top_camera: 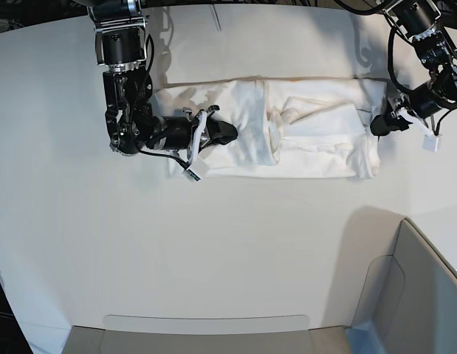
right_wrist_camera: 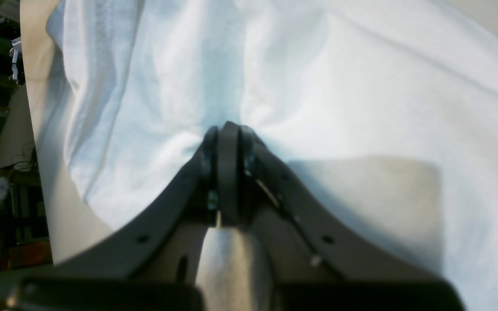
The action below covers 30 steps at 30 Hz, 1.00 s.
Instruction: Layout the t-shirt on the table in an organized manner, then fold the t-shirt properly
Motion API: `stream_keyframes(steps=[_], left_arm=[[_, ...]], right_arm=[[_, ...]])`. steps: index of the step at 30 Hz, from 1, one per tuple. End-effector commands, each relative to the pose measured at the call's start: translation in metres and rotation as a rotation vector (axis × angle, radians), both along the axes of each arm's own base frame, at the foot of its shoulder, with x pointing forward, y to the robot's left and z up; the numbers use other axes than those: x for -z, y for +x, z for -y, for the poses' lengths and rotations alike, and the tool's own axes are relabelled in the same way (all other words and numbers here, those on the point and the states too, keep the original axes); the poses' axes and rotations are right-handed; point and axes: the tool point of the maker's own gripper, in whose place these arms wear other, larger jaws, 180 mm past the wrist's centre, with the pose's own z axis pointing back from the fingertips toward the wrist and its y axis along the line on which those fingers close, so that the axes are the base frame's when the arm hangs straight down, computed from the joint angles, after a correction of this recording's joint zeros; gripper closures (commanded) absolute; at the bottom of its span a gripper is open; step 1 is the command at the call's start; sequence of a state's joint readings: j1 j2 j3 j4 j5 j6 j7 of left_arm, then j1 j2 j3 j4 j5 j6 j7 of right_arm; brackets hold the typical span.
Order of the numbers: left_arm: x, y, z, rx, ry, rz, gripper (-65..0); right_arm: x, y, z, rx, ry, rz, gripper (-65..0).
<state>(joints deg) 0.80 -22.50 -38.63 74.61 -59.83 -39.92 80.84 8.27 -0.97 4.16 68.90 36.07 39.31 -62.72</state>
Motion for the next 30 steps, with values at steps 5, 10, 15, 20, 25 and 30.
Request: stream_keyframes(steps=[5, 10, 15, 20, 25, 30], left_arm=[[-0.016, 0.011, -0.007, -0.002, 0.018, 0.055, -28.7], [-0.011, 0.011, 0.001, 0.031, 0.023, 0.036, -28.7], [0.008, 0.002, -0.001, 0.075, 0.116, -0.060, -28.7], [0.010, 0.002, -0.003, 0.074, 0.135, -0.070, -28.7], [0.009, 0.003, -0.004, 0.069, 0.136, -0.065, -28.7], [0.009, 0.004, -0.003, 0.070, 0.137, -0.059, -28.7]], right_arm=[[0.025, -0.019, 0.020, -0.060, -0.147, -0.043, 0.0], [0.026, -0.019, 0.021, -0.060, -0.150, -0.043, 0.0], [0.024, -0.018, 0.021, -0.059, -0.147, -0.040, 0.0], [0.024, -0.018, 0.021, -0.059, -0.147, -0.039, 0.0], [0.024, -0.018, 0.021, -0.059, -0.147, -0.039, 0.0], [0.025, -0.018, 0.023, -0.059, -0.151, -0.040, 0.0]])
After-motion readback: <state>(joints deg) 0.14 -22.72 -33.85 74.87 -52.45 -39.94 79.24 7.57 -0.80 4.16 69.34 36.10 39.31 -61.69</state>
